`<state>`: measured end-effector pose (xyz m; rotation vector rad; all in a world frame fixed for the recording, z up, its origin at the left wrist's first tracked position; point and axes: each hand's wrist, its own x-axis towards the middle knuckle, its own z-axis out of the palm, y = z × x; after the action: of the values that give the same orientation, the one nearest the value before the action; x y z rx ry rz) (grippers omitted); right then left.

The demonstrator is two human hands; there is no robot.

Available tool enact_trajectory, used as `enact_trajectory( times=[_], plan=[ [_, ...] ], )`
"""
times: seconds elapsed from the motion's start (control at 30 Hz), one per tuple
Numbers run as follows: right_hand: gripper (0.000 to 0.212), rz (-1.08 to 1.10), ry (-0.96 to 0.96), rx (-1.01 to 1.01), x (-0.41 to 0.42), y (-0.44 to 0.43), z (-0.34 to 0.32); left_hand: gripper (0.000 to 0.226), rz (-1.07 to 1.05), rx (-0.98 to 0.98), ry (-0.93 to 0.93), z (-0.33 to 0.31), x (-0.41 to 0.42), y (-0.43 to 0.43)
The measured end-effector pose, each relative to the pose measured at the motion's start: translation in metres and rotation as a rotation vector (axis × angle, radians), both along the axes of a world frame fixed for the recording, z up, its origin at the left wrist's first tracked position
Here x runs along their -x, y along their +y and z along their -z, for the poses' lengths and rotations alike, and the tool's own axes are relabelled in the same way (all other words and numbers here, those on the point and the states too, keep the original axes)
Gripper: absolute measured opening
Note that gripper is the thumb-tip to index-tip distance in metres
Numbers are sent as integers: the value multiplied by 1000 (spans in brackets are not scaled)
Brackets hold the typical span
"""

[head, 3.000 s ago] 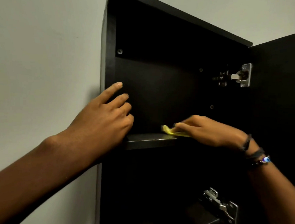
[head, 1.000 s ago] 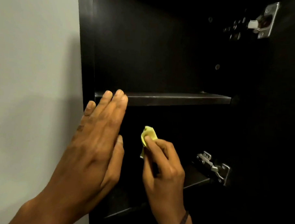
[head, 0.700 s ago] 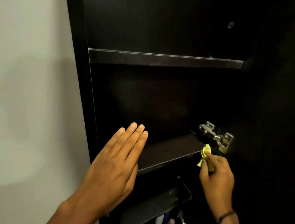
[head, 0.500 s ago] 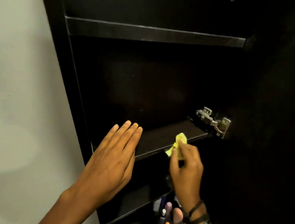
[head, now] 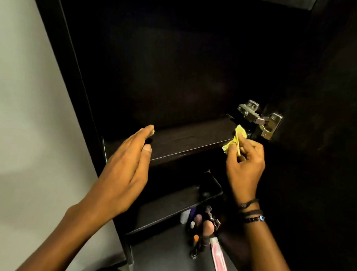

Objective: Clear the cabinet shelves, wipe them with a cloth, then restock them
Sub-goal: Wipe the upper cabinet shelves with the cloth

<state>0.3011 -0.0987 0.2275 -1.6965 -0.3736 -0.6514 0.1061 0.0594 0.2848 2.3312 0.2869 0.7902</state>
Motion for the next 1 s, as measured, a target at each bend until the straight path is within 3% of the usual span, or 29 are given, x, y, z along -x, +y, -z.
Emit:
enact_trajectory(
  times=[0.1,0.17,0.3,0.43,0.53,0.6,0.8,1.0],
  plan=[
    [27,-106,-75,-10,40,22,9,48,-16,24,-46,0,0,-1],
    [29,-289,-154,26,86,44,23,45,-32,32,-107,1,0,-5],
    [25,-641,-230,311,146,73,62,43,-10,20,-176,13,6,-15],
    [36,-483,50,269,101,40,113,45,14,-201,-109,45,17,-27],
    [31,-189,316,221,51,1,140,46,63,-210,25,74,22,-34],
    [34,-129,434,267,31,-12,155,47,69,-179,116,93,23,-35],
    [36,-275,541,234,48,9,179,47,39,-58,246,134,33,-31],
    [33,-511,395,358,99,36,192,46,-89,132,258,174,66,-28]
  ],
)
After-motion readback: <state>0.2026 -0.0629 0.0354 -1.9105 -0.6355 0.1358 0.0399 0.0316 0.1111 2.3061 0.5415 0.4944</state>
